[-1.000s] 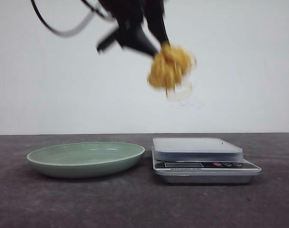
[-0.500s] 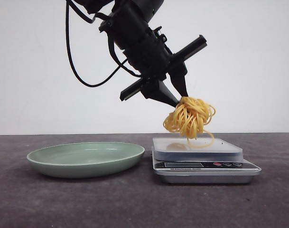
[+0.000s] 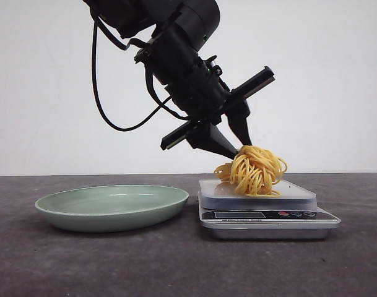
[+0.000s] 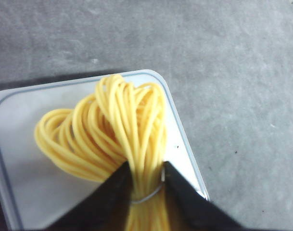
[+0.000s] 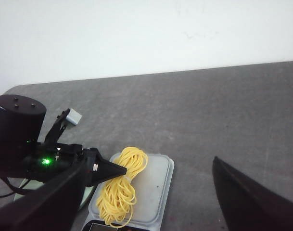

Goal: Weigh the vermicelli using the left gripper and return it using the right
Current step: 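Open the left gripper to release the bundle and withdraw upward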

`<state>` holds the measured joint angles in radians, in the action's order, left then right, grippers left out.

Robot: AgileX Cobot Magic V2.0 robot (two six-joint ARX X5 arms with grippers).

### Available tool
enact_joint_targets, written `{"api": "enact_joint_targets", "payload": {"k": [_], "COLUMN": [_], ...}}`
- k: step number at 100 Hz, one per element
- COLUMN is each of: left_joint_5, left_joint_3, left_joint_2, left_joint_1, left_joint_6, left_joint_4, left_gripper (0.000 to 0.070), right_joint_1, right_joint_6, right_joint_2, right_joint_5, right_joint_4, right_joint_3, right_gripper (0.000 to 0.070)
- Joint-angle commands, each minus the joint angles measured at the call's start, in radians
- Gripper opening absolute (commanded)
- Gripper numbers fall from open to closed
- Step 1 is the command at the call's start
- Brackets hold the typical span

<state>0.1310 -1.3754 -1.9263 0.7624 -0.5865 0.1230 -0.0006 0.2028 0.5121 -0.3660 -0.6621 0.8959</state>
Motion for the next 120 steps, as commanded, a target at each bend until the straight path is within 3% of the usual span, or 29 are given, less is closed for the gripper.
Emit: {"api": "enact_joint_targets", "payload": {"k": [1, 20, 42, 77, 92, 120], "left_joint_5": [0.005, 0.035, 0.04, -0.136, -0.209, -0.452], "left_joint_3": [-0.028, -0.05, -0.157, -0.17, -0.17, -0.17], "left_joint_2": [-0.023, -0.022, 0.075, 0.553, 0.786, 1.147], "left_joint_1": [0.008, -0.004, -0.037, -0.049, -0.048, -0.048], "left_joint_6": [0.025, 0.067, 0.186, 0.32, 0.37, 0.394], "left_joint_4": [-0.018, 0.01, 0.201, 0.365, 0.51, 0.814], "left_gripper": [0.0318, 0.0314, 0.0313, 0.0308, 0.0306, 0.0306], "right_joint_1": [0.001, 0.001, 0.001, 0.001, 0.001, 0.001], "right_joint_6": [-0.022, -0.028, -0.032, -0.059, -0.057, -0.062], "right_joint_2": [0.002, 0.002, 0.002, 0.002, 0.002, 0.002], "right_joint_5": [-0.001, -0.001, 0.0, -0.005, -0.012, -0.011], "right_joint_4": [0.007, 0.007, 0.004, 0.003, -0.015, -0.034], "right_joint_3": [0.019, 0.019, 0.019, 0.019, 0.019, 0.019], "right_gripper": [0.0525, 0.0526, 0.0526, 0.0526, 0.0525, 0.0525]}}
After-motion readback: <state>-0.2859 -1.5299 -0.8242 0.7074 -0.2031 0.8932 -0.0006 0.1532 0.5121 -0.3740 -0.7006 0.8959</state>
